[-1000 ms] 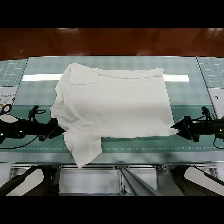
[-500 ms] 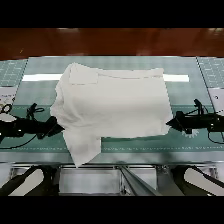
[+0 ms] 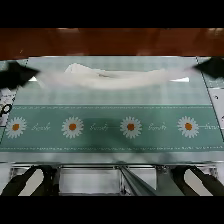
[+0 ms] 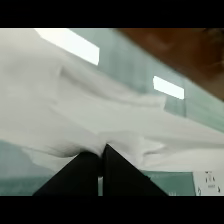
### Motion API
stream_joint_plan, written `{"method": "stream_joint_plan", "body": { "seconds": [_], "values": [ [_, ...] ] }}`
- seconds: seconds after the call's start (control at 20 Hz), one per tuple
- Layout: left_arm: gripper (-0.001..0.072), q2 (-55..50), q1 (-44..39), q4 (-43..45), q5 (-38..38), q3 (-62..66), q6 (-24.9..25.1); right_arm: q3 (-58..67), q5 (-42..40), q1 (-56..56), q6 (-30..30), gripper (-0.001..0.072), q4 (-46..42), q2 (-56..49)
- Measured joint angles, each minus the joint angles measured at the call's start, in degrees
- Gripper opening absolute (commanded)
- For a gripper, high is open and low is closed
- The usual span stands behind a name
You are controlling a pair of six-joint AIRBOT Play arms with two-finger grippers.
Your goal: Fold the shirts.
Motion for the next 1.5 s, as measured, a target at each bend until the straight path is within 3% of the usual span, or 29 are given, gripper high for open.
{"method": "stream_joint_plan", "body": {
  "seconds": [0.2,0.4,0.65,0.95,1.1,1.3,1.5],
  "values": [
    [0.0028,4.28,1.97,-2.69,3.48,19.47,0.57,22.43,-2.29,1.31,5.20,0.0023,-4.04,1.07],
    [0.0028,12.04,7.85,-2.56,8.13,32.61,0.61,37.97,1.18,1.68,8.17,0.0023,-6.78,2.82],
    [0.0028,24.30,9.86,13.44,7.50,37.35,-5.49,43.67,7.91,1.84,9.90,0.0023,-12.15,10.99],
    [0.0028,33.86,-2.71,39.80,-0.02,38.25,-15.76,37.75,15.08,3.43,12.83,0.0023,-22.40,22.62],
    [0.0028,34.95,-7.32,48.26,-6.62,34.53,-21.22,30.56,16.59,3.76,14.32,0.0023,-25.53,25.46],
    [0.0028,33.86,-9.29,51.58,-9.38,19.26,-25.16,16.39,14.58,3.87,14.88,0.0023,-23.89,25.05],
    [0.0028,27.65,-9.92,46.71,0.35,-0.15,-26.25,2.89,8.35,4.17,11.45,0.0023,-18.45,18.43]
  ]
}}
